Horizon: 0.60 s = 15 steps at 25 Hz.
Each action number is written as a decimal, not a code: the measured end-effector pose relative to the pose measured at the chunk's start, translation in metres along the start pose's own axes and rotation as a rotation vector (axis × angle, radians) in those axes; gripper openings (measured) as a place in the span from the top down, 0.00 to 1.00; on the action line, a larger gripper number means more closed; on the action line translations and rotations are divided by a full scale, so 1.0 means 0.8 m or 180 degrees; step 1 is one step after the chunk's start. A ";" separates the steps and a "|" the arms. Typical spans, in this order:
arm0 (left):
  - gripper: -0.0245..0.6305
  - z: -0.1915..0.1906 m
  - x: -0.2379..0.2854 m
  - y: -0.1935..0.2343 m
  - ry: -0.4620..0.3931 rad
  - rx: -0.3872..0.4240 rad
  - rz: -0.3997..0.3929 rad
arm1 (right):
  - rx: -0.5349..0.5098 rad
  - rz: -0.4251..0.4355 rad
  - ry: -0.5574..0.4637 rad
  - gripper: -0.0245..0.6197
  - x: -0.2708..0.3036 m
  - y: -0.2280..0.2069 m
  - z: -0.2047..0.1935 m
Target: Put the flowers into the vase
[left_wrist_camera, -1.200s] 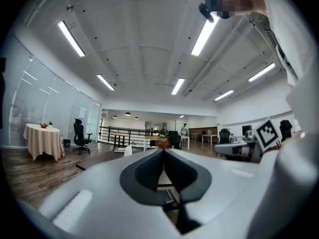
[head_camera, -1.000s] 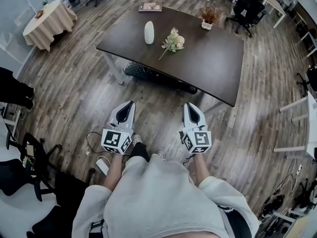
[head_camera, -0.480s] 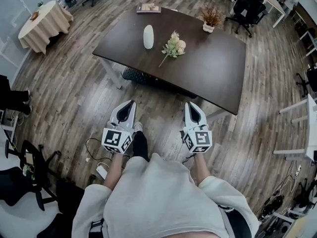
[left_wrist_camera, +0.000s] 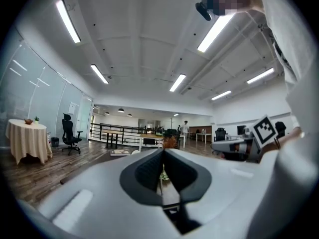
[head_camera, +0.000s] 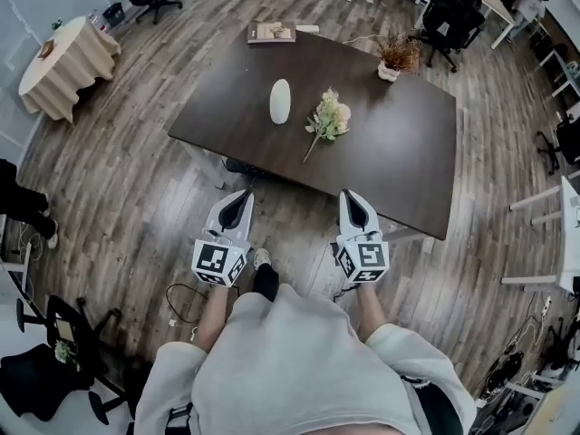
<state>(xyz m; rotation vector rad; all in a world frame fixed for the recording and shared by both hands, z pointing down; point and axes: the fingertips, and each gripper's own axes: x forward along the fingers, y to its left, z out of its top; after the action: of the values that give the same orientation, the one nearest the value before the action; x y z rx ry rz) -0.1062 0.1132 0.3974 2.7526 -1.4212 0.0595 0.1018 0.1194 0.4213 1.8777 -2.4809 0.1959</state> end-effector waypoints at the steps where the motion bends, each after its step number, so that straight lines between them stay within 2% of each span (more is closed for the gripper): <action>1: 0.95 0.001 0.010 0.011 0.0016 0.0043 -0.0036 | -0.0003 -0.0018 0.0001 0.97 0.016 0.003 0.004; 3: 0.95 0.004 0.030 0.032 0.0021 0.0079 -0.0124 | -0.0007 -0.0049 -0.0017 0.97 0.048 0.009 0.013; 8: 0.95 -0.002 0.062 0.081 0.0087 -0.0013 -0.0273 | -0.0052 -0.0087 0.0023 0.97 0.117 0.030 0.023; 15: 0.95 0.004 0.090 0.135 0.0052 -0.0077 -0.0396 | -0.0075 -0.0209 -0.0033 0.97 0.165 0.044 0.036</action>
<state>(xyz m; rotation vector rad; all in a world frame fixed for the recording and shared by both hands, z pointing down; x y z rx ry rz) -0.1528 -0.0078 0.4006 2.8069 -1.2352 0.0600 0.0333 -0.0008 0.4026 1.9522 -2.4127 0.1554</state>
